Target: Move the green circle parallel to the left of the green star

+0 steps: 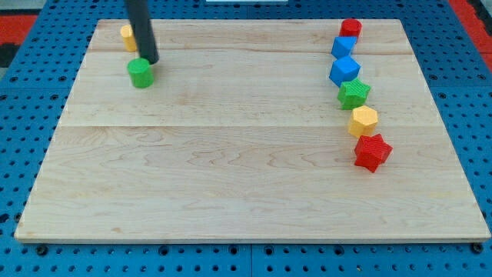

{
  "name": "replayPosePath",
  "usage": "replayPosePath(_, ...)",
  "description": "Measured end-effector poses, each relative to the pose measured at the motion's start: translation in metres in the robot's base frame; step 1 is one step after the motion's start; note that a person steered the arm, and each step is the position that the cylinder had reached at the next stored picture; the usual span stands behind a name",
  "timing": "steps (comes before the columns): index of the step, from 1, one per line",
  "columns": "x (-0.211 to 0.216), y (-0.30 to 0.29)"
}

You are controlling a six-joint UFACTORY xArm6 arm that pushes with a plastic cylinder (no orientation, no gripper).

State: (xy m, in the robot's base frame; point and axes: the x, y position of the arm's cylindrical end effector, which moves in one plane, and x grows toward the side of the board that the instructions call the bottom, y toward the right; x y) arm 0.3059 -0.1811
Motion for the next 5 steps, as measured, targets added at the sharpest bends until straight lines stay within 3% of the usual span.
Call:
replayPosePath(2,-0.024,-0.029)
replayPosePath(3,-0.01,-0.053)
replayPosePath(5,0.069,0.008)
